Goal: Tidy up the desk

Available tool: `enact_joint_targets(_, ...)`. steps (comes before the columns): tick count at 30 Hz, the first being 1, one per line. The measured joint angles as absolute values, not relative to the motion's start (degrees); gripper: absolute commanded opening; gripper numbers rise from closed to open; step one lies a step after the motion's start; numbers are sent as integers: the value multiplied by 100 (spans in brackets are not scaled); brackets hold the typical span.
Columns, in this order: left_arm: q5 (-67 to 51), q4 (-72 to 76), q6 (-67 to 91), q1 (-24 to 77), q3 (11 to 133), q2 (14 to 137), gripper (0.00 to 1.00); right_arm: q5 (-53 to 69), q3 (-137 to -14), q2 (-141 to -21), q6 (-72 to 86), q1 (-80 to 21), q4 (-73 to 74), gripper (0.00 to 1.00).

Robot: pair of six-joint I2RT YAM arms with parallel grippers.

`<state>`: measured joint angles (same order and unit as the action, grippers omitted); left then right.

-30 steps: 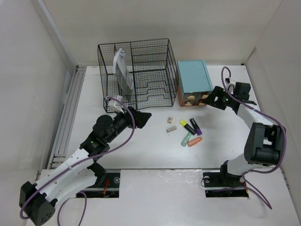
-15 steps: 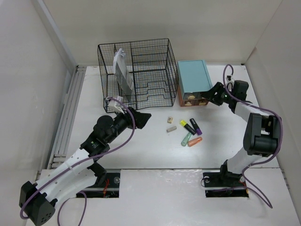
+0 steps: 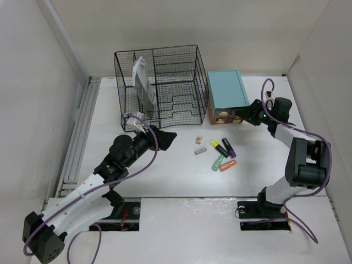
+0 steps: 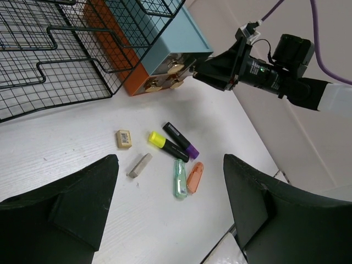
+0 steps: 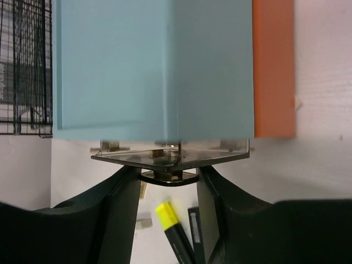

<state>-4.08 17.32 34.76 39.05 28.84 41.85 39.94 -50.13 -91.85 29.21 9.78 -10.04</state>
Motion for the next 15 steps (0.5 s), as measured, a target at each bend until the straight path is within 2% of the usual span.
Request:
enact_joint_targets(7,-405,1734,3479,3905,2884,4185,74,3992,-4442,-8374,2425,1024,-517,29)
enact_joint_targets(15,-408,1734,3479,3905,2884,4185,74,4235,-4392,-7981,1496,1223,593,35)
